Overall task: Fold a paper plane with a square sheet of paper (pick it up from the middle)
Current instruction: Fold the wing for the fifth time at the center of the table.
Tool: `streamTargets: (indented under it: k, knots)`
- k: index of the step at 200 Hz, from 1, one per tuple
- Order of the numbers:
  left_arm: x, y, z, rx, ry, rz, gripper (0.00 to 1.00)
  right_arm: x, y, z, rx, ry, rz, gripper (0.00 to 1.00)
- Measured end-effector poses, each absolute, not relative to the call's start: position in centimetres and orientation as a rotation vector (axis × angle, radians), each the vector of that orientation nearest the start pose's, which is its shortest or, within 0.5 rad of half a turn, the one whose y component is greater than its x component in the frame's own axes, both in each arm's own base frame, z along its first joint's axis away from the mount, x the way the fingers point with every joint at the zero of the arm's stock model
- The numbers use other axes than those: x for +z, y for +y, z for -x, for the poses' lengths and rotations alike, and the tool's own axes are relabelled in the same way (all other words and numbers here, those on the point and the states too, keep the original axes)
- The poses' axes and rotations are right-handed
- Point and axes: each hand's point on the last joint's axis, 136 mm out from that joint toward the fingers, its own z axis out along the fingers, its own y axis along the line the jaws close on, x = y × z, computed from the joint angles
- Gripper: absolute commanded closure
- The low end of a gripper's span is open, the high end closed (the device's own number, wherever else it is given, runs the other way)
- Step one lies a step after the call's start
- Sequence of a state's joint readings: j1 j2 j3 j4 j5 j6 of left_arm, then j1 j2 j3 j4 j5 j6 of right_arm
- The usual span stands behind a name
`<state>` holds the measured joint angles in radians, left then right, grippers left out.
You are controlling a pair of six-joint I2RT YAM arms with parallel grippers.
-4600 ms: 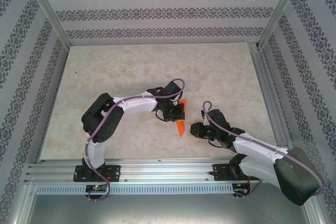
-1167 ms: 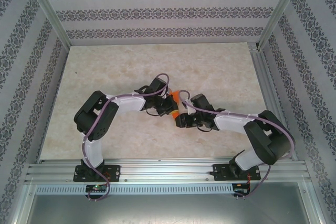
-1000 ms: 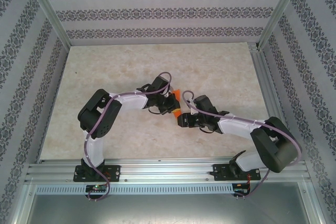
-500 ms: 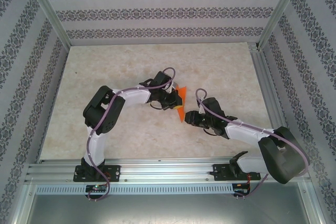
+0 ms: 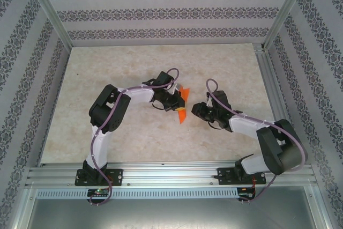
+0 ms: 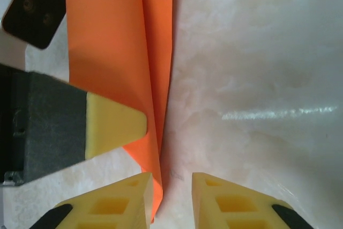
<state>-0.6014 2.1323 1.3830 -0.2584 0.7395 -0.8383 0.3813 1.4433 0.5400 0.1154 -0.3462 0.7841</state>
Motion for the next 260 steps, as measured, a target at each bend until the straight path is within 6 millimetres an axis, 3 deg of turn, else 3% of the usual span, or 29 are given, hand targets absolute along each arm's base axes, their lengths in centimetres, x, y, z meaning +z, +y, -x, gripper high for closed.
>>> streamTargets:
  k: [63,95,134,185,260]
  knots:
    - [3.9,-36.8,-33.2,-1.397,2.916,0.043,0.93,4.3,20.1,-38.4,0.956,2.535,-0.359,0.73]
    - [3.5,-36.6,-33.0,-1.395,2.929,0.066,0.93,4.2,21.1,-40.4,0.968,2.549,-0.333,0.71]
    - [3.4,-36.3,-32.6,-1.398,2.933,0.089,0.92,3.4,21.4,-40.8,0.964,2.589,-0.323,0.71]
    - [4.1,-35.7,-31.7,-1.412,2.922,0.149,0.92,2.3,22.4,-40.5,0.977,2.641,-0.276,0.8]
    - [4.8,-34.7,-29.0,-1.36,2.905,0.307,0.93,2.7,27.4,-38.3,1.078,2.694,0.005,0.8]
